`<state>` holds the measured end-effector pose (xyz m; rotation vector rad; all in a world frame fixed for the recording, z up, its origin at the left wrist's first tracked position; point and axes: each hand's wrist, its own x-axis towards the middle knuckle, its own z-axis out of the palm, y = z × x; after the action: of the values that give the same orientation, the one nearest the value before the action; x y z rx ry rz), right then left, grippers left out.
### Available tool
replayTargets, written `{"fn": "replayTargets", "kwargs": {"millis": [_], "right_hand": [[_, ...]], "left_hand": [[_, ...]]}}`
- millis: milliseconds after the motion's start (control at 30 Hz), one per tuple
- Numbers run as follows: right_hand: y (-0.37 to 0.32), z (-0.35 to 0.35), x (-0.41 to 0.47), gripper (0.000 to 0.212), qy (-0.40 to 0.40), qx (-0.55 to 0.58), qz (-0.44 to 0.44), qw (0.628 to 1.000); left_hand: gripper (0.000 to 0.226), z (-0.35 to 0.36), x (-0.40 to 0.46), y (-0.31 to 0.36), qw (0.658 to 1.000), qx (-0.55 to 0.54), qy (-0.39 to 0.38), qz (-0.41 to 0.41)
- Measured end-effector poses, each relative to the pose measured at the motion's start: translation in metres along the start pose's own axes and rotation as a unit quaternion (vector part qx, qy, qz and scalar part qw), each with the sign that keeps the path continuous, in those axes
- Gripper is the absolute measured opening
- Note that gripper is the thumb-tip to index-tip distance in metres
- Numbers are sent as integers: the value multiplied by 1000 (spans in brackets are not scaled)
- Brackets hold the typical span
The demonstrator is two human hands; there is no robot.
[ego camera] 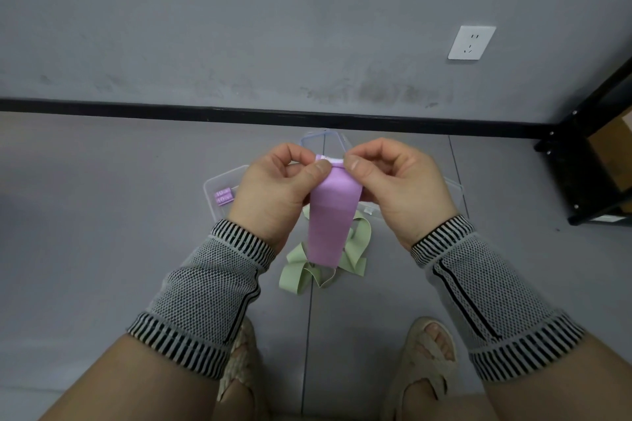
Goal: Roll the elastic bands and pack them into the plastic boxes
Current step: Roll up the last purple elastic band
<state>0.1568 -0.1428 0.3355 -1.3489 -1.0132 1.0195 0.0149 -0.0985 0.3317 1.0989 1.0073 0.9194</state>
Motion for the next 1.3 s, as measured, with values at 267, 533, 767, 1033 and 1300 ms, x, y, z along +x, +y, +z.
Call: {"fn": "replayTargets", "kwargs": {"millis": [267,533,767,1033,1300], "right_hand": [[1,2,1,24,27,-28,-43,998],[-1,5,-1,22,28,-29,-47,998],[0,14,-4,18,110,39,-17,993],[-1,17,-6,13,167,1,-46,985],[2,13,-2,11,156,-28,-33,987]], "left_hand": [[16,2,0,1,1000,-23,-1,-3],[13,5,-2,3,1000,-14,-5,17],[14,3,0,4,997,-6,42,61],[16,3,0,2,996,16,43,73],[13,4,-2,4,998,18,17,62]]}}
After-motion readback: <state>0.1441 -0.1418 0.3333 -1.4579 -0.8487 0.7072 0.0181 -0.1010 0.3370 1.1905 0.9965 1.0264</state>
